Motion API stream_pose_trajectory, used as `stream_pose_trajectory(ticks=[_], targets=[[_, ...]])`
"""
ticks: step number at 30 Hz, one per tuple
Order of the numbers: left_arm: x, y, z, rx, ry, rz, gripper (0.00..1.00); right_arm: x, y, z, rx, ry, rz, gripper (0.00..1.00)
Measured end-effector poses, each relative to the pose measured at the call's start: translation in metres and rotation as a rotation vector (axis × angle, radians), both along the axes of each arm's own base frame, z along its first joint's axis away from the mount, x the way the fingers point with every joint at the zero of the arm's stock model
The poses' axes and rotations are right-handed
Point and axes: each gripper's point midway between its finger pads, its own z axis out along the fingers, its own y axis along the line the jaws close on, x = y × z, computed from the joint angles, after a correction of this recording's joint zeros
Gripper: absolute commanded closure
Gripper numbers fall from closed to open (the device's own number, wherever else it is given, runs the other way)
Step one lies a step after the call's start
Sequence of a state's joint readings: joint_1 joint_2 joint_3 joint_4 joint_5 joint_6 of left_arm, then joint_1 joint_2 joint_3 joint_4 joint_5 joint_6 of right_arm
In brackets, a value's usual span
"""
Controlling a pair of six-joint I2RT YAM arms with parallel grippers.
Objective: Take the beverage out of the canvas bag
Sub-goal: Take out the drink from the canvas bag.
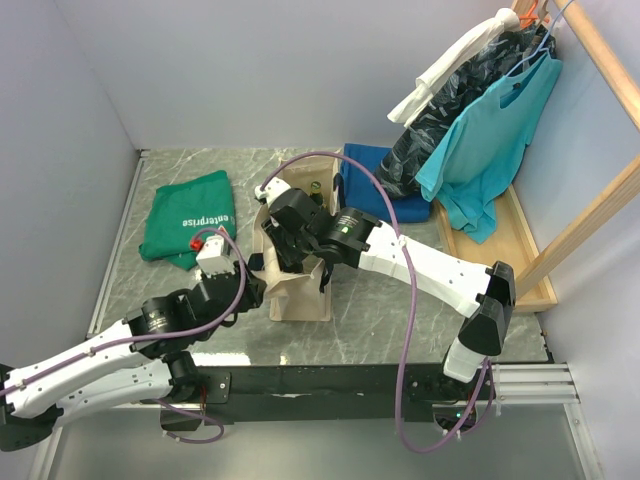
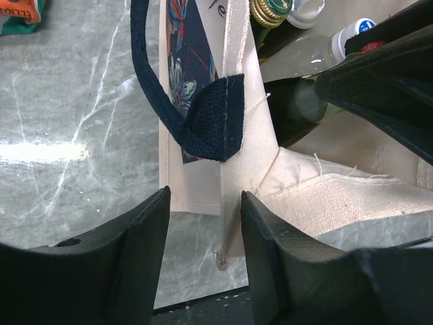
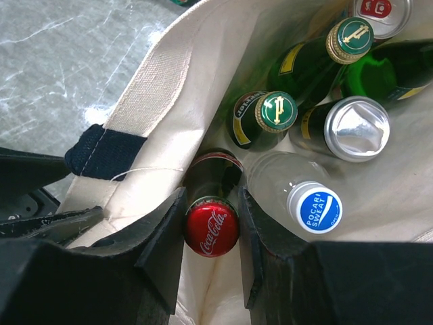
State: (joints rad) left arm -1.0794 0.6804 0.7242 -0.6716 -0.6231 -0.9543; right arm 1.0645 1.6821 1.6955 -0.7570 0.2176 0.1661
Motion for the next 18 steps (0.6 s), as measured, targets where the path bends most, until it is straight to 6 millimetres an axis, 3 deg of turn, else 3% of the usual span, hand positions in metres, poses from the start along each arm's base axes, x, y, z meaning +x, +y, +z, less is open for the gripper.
stream_pose_trajectory(ticks=[12, 18], targets=[[0.007, 0.001, 0.008, 0.103, -0.014, -0.002, 0.47, -0.004, -0.005, 0.002, -0.022, 0.011, 0.003, 1.0], [0.006, 0.007, 0.017, 0.075, -0.039, 0.01, 0.47, -0.006, -0.008, 0.005, -0.032, 0.014, 0.008, 1.0]])
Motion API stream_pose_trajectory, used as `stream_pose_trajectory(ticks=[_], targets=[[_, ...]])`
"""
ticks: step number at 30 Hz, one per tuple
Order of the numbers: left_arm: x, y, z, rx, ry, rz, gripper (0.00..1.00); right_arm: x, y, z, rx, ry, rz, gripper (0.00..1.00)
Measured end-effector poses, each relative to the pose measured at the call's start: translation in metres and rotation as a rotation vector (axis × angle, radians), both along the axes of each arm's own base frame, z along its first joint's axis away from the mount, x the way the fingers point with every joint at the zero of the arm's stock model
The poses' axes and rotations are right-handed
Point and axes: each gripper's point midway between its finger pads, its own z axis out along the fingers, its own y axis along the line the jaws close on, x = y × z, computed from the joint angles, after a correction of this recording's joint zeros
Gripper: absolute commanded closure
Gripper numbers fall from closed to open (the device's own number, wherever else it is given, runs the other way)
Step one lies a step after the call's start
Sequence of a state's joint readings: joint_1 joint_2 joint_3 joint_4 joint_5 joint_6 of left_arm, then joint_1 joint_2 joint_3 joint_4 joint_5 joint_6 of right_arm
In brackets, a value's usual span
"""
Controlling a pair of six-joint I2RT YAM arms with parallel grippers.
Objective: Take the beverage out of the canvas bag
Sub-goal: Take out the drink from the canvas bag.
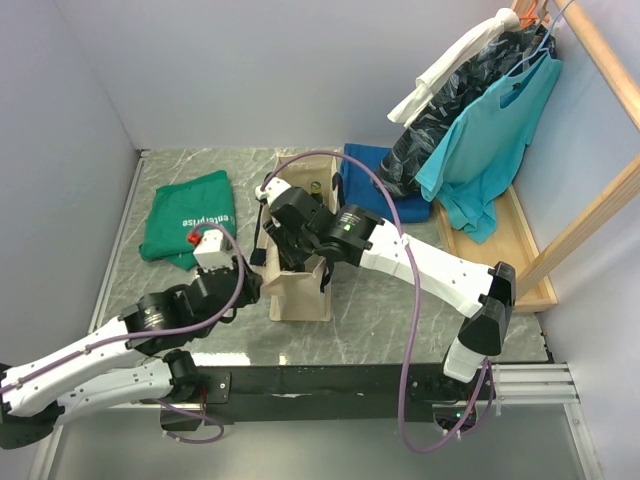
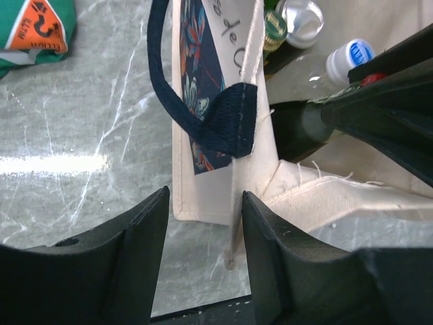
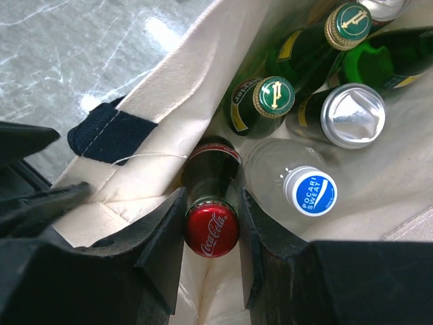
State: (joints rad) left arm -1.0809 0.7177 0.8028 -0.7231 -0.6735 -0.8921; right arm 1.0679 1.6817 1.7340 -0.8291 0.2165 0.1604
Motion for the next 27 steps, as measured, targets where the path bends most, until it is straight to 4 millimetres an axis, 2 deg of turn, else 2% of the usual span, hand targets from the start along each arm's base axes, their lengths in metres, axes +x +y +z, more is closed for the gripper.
stream_pose_trajectory(ticks=[6, 9, 14, 20, 25, 27], targets=[[0.002, 0.005, 0.011, -0.033, -0.033, 0.005, 0.46, 0.0, 0.0, 0.013, 0.01, -0.011, 0.006, 1.0], [0.008, 0.002, 0.009, -0.015, -0.03, 0.006, 0.46, 0.0, 0.001, 0.018, 0.016, -0.019, 0.008, 1.0], [0.027, 0.004, 0.005, 0.013, -0.024, 0.022, 0.45, 0.001, 0.0, 0.018, 0.015, -0.02, 0.009, 1.0], [0.052, 0.018, 0.015, -0.019, -0.051, 0.061, 0.44, 0.001, -0.001, 0.018, 0.01, -0.022, 0.01, 1.0], [0.061, 0.011, 0.018, -0.016, -0.055, 0.027, 0.42, 0.0, -0.004, 0.021, 0.0, -0.023, 0.01, 1.0], [0.066, 0.006, 0.02, -0.005, -0.05, 0.013, 0.37, -0.001, -0.006, 0.028, 0.003, -0.026, 0.009, 1.0]])
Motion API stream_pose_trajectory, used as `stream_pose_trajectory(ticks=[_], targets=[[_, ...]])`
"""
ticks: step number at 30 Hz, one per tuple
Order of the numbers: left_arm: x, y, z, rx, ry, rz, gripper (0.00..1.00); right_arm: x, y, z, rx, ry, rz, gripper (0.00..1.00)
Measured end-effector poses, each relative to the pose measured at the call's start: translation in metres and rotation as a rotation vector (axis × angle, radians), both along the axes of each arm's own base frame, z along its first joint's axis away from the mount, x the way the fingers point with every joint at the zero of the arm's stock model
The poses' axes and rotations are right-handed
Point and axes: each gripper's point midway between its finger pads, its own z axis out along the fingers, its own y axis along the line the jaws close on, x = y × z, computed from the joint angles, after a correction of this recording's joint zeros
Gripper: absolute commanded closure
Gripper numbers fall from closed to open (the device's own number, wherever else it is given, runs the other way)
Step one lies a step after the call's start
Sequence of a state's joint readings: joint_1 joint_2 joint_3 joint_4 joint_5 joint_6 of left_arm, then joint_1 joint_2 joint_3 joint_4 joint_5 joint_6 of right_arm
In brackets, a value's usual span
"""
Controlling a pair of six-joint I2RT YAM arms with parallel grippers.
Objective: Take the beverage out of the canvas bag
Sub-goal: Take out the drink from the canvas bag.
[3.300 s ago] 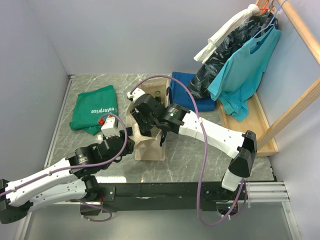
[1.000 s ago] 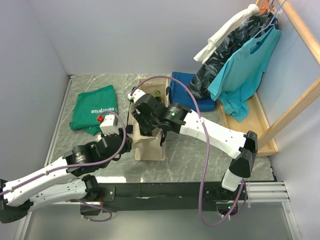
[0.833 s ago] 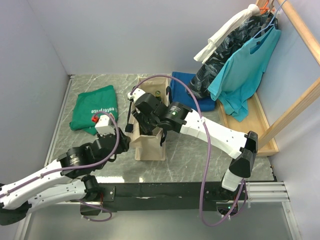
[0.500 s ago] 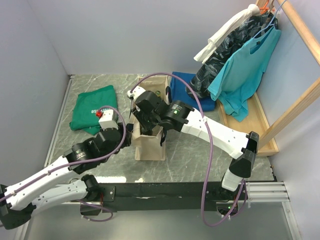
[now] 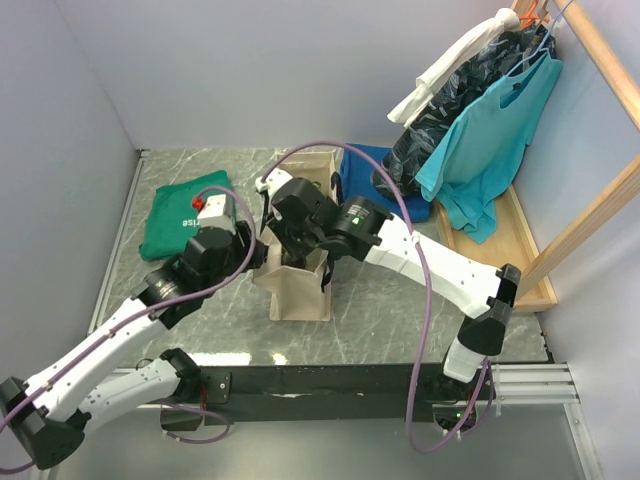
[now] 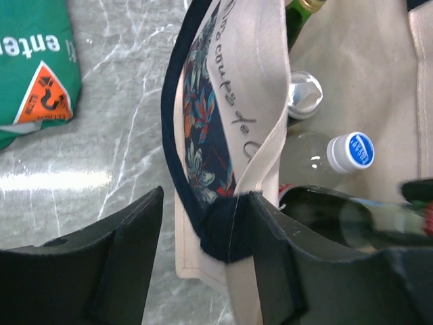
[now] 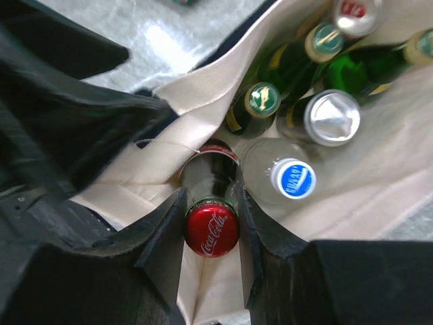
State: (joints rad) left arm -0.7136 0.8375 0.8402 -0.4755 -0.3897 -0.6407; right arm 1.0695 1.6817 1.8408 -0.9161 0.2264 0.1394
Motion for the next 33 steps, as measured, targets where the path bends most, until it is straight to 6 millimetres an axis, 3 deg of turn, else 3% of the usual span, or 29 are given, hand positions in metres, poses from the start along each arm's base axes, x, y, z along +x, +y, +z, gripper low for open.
stream_pose_trajectory(ticks=[3, 8, 13, 25, 33], targets=[[0.008, -0.004, 0.005, 0.02, 0.001, -0.006, 0.32, 0.001, -0.001, 0.021, 0.024, -0.019, -0.005, 1.0], [0.023, 0.004, 0.029, 0.019, -0.035, 0.02, 0.23, 0.004, -0.004, 0.075, 0.105, -0.086, -0.017, 1.0], [0.038, 0.011, 0.058, 0.009, -0.082, 0.033, 0.03, 0.007, -0.007, 0.109, 0.153, -0.141, -0.032, 1.0], [0.062, 0.021, 0.076, 0.021, -0.088, 0.032, 0.04, 0.016, -0.016, 0.117, 0.123, -0.191, -0.063, 1.0], [0.094, 0.036, 0.088, -0.003, -0.089, 0.041, 0.04, 0.03, -0.029, 0.127, 0.109, -0.244, -0.105, 1.0]])
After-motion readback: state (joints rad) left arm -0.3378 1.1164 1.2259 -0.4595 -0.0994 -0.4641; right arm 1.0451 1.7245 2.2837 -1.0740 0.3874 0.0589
